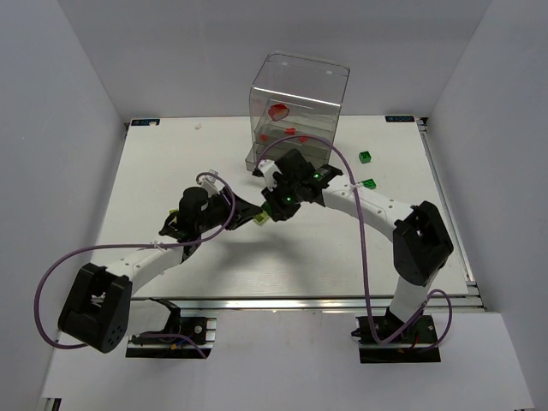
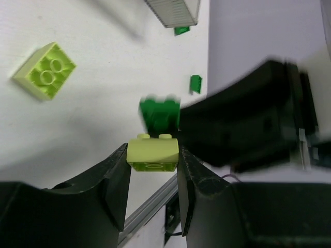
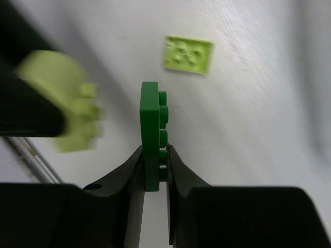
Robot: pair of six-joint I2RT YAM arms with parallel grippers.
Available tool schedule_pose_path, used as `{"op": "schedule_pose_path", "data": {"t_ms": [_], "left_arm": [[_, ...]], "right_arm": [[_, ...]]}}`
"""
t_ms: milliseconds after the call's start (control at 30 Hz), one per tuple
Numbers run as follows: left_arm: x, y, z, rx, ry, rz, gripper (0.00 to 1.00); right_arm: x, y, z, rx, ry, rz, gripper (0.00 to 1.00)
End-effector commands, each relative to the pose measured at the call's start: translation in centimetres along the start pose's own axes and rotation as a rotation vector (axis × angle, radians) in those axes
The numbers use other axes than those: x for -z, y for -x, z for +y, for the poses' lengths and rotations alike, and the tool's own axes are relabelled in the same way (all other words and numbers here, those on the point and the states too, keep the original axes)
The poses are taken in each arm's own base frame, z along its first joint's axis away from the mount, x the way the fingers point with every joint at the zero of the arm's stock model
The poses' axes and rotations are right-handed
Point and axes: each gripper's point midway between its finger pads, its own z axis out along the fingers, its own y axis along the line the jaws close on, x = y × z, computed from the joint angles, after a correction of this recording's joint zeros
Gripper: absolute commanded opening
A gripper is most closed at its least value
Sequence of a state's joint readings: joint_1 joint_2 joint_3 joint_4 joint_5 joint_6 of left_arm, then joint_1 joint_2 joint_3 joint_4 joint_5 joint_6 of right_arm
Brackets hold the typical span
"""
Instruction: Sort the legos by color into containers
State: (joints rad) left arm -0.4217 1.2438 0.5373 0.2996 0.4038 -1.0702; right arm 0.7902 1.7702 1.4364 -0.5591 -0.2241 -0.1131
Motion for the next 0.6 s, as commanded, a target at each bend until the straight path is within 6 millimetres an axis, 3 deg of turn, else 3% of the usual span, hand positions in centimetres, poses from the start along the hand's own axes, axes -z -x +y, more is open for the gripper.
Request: {"op": "schedule_pose_path", "data": {"t_ms": [0,133,233,300,367,500,533,567], "left_arm": [[1.6,-0.3,0.8,-0.069,0.061,0.024,0.00],[2.1,0.6,0.7,-0.107,0.087,-0.019,0.00],[1.2,1.5,0.1,-0.128,0.076,-0.033,0.00],[-0.3,2.9,-0.6,-0.150,0.061,-0.056,0.00],[-1.6,4.4,-1.4,-0.174,0.053,-0.086,0.00],[-6.8,8.8,-3.9,-0.211,0.009,-0.138,0.00],[-7.6,8.4,-2.3,-0.193,0.039,-0.117,0.00],[-7.7,10.5,-6.0,-0.222,-0.029,-0.163,0.00]], "right_arm": [[1.4,-1.4,-6.7,-0.160,-0.186,0.034,0.00],[2.2,-2.4,-8.4,-0.171,-0.215,0.033,0.00],[2.7,-3.3,-8.8,-0.129,-0.222,0.036,0.00],[3.2,-3.9,-8.5,-0.073,-0.210,0.036,0.00],[3.1,-5.9,-8.5,-0.024,-0.211,0.073,0.00],[4.0,-8.2,-8.1,0.084,-0.227,0.070,0.00],[4.2,-8.6,-8.4,0.095,-0.235,0.065,0.00],[4.5,-9.4,-8.2,0.127,-0.237,0.075,0.00]]}}
